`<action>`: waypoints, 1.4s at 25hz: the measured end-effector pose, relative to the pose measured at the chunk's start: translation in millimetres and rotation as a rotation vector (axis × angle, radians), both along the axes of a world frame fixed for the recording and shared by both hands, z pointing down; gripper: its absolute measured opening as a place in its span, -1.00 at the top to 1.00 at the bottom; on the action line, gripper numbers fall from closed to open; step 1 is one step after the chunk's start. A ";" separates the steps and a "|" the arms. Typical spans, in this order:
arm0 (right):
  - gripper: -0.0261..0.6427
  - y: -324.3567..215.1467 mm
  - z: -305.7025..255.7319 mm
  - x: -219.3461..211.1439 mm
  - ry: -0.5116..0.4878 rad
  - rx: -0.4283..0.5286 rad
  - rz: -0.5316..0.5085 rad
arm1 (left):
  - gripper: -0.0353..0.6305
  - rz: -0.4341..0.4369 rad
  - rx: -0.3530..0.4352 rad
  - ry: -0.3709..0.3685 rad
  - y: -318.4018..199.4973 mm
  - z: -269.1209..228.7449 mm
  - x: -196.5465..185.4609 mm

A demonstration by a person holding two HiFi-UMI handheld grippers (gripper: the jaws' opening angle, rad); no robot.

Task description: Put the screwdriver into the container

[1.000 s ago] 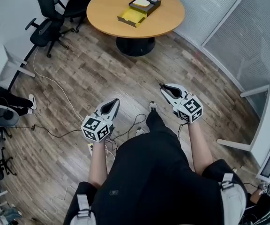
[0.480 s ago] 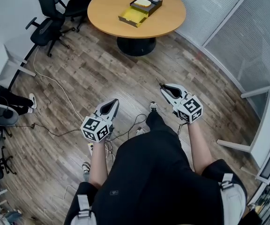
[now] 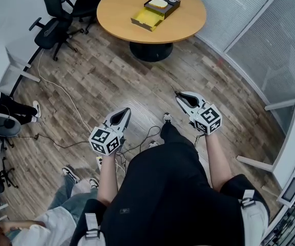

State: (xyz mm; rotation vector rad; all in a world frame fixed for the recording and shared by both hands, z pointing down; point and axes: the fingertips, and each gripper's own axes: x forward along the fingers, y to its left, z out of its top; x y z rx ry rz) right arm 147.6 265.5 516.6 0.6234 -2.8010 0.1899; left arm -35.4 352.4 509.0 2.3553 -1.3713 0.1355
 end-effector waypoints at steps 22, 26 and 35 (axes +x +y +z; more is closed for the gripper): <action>0.76 -181.7 -8.3 -3.6 -0.007 0.006 -0.098 | 0.88 -0.117 -0.007 -0.014 -151.3 -9.9 3.4; 0.75 -210.8 -5.0 2.4 -0.004 -0.006 -0.116 | 0.88 -0.138 -0.016 -0.014 -175.3 -8.4 10.9; 0.76 -246.7 8.3 2.9 -0.006 -0.032 -0.167 | 0.88 -0.190 -0.037 -0.026 -206.5 -4.8 16.2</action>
